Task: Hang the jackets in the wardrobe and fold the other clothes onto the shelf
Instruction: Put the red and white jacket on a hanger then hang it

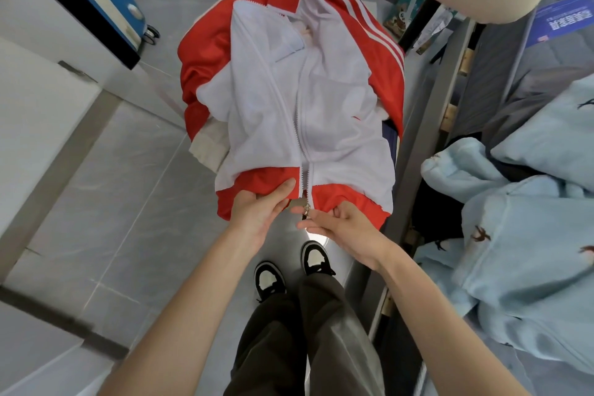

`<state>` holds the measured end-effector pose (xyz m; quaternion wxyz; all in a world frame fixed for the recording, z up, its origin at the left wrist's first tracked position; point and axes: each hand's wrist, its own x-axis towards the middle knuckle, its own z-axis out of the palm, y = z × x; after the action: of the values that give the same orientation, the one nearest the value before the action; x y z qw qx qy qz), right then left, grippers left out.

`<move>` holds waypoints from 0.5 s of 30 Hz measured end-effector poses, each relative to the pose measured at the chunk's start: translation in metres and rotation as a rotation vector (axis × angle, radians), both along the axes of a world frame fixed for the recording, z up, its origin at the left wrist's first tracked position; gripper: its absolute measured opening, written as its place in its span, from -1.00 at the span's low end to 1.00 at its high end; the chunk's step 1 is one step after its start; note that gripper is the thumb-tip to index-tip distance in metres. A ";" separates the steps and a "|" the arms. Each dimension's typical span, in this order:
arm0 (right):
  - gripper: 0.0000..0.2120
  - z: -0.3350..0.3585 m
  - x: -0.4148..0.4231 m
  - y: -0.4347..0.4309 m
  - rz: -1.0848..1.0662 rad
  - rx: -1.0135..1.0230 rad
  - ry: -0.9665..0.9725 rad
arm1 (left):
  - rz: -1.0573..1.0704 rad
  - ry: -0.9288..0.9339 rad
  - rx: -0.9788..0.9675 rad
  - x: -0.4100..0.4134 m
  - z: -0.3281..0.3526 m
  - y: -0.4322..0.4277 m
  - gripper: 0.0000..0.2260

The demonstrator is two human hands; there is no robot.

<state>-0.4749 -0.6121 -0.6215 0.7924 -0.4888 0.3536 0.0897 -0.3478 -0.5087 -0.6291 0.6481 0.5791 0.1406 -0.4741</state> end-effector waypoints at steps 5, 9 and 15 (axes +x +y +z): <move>-0.82 -0.009 0.001 0.006 -0.322 0.191 0.034 | -0.056 -0.030 -0.010 -0.003 0.001 -0.001 -0.81; -0.82 -0.010 0.001 0.010 -0.391 0.278 0.056 | -0.078 -0.052 -0.013 -0.002 0.000 0.000 -0.83; -0.83 -0.011 0.006 0.014 -0.427 0.265 0.112 | -0.129 -0.114 0.055 0.000 -0.002 0.001 -0.89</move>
<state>-0.4692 -0.5978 -0.6329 0.8299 -0.2892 0.4770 -0.0071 -0.3474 -0.5074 -0.6307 0.6070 0.6306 0.0791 -0.4770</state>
